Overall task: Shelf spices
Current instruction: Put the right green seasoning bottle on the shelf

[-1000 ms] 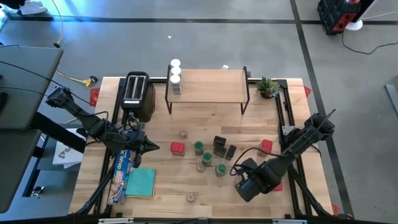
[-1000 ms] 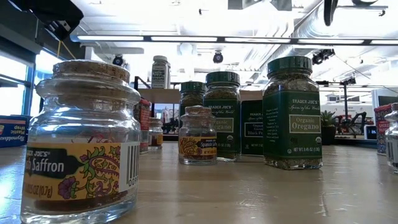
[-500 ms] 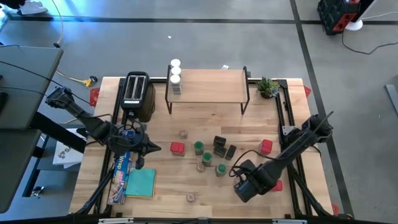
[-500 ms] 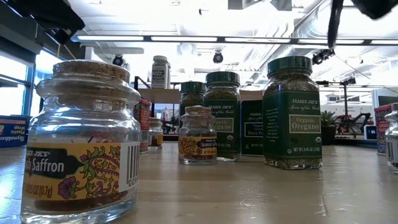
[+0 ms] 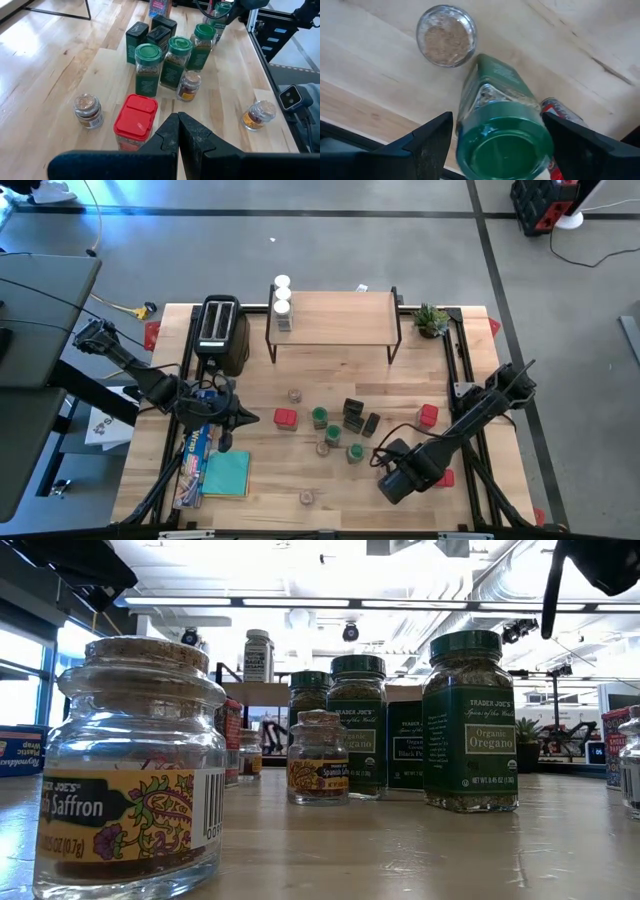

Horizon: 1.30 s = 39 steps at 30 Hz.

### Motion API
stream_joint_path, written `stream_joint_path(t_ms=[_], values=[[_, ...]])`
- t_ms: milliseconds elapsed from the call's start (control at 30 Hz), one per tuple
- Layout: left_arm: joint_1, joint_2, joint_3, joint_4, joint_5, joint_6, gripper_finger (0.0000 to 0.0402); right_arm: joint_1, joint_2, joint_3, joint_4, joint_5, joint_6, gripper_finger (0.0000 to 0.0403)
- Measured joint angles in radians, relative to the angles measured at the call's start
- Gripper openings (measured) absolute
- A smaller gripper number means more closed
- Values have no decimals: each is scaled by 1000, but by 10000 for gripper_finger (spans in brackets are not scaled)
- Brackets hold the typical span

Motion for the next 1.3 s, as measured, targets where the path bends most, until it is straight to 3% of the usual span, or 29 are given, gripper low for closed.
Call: stream_joint_path(t_ms=[267,467,600,833,1067,1300], values=[[0,0,0,0,-2,-2,1,0,0,0,-8,1,-12,292],[0,0,0,0,-2,-2,1,0,0,0,-32,9,-108,228],[0,0,0,-1,-3,-2,1,0,-1,2,-38,4,-234,192],[0,0,0,-1,-5,-2,1,-1,2,22,-106,-29,-423,189],[0,0,0,8,-6,-2,1,-46,2,233,-476,-18,-584,189],[2,0,0,14,-25,13,1,-215,-30,491,-475,99,-792,189]])
